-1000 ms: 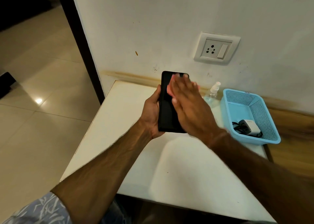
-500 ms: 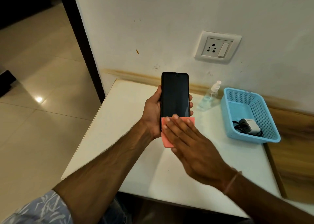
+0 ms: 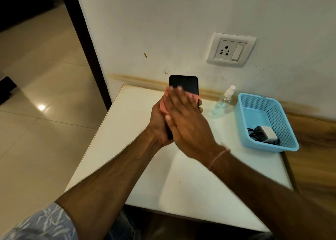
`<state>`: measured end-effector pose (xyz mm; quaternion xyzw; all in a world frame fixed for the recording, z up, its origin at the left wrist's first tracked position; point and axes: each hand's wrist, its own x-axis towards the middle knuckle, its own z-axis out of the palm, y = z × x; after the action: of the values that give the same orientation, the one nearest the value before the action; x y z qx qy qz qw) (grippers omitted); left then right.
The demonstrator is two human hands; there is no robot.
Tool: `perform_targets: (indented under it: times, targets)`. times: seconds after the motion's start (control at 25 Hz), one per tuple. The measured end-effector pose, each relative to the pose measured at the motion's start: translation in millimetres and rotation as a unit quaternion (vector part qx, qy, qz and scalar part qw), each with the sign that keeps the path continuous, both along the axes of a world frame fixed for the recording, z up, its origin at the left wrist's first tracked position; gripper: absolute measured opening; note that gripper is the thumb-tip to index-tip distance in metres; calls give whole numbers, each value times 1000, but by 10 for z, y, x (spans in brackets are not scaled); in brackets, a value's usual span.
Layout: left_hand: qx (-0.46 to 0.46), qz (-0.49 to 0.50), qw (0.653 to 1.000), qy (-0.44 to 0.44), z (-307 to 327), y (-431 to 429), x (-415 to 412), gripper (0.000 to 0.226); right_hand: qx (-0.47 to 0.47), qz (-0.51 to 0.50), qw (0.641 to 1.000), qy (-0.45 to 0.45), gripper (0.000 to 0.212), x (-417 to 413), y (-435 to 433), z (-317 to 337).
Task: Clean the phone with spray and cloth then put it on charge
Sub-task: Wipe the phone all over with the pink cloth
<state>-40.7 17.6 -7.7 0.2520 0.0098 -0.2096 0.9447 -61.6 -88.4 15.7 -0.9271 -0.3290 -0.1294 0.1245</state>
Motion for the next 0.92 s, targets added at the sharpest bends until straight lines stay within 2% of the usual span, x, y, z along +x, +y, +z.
perform_targets:
  times: [0.12,0.24,0.44,0.52,0.68,0.8,0.92]
  targets:
    - [4,-5,1000,-14,-8,59,35,76,-52,52,997,-7,56,-501,-269,-310]
    - [-5,4,1000,-6,-14,55,43,76,-89,78,992,-31,56,-401,-537,-302]
    - [27,2,1000,-7,-2,5,-5,61,21,-73,997,8,54,369,-125,190]
    - [19,0,1000,-3,-25,-11,-16,59,25,-101,995,-1,54,450,59,230]
    - [-1,-20,1000,2,-21,73,12,72,16,12,1000,17,54,-151,37,-71]
    - [-5,-25,1000,-12,11,118,48,75,-54,48,997,-16,56,-602,-281,-349]
    - [-4,-23,1000,-12,21,107,27,75,-86,76,993,-27,57,-408,-494,-241]
